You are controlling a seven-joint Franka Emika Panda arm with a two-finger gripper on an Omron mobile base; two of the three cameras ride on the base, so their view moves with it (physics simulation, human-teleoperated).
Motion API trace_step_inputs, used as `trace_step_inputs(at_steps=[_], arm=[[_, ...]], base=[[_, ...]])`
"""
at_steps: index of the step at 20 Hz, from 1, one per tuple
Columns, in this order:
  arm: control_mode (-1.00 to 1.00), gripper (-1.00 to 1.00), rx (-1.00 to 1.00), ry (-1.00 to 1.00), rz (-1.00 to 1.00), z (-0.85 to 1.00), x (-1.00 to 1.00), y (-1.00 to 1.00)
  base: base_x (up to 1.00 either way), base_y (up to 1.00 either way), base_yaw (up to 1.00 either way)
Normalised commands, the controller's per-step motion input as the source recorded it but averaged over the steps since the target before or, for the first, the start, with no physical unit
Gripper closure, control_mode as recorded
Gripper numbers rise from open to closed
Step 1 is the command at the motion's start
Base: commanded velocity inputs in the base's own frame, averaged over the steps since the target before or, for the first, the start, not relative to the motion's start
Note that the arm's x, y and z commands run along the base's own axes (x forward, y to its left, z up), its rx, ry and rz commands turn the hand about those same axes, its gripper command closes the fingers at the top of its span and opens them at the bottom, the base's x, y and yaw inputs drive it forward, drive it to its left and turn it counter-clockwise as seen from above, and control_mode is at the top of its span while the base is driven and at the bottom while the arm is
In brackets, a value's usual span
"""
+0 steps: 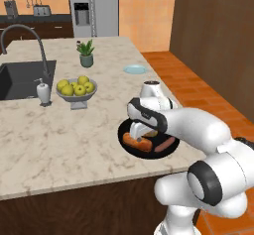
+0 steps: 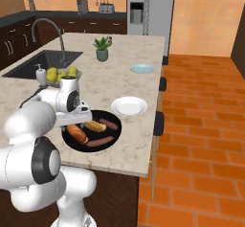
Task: Place one bun and one sausage from the bowl on each plate.
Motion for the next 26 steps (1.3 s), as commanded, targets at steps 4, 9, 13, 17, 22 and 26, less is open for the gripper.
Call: trace_step_inputs(at_steps=[4,9,13,17,22,26], arm=[[-1.0,-1.0,0.0,-0.01,0.06,-0.36,0.24,0.15],[-1.0,-1.0,0.0,0.0,0.02,-0.26,0.44,0.0],[-1.0,-1.0,0.0,0.0,0.13,-0.33,0.43,-0.02],[-1.0,-1.0,0.0,0.0,0.16,-0.3,0.31,0.0],[-1.0,-1.0,0.0,0.0,0.04,-0.15,0.0,0.0],[-1.0,-1.0,0.0,0.0,0.0,0.0,0.0,0.0]], base=[[0.0,0.0,0.0],[0.0,0.0,0.0],[0.0,0.0,0.0],[0.0,0.0,0.0],[0.0,0.0,0.0],[0.0,0.0,0.0]])
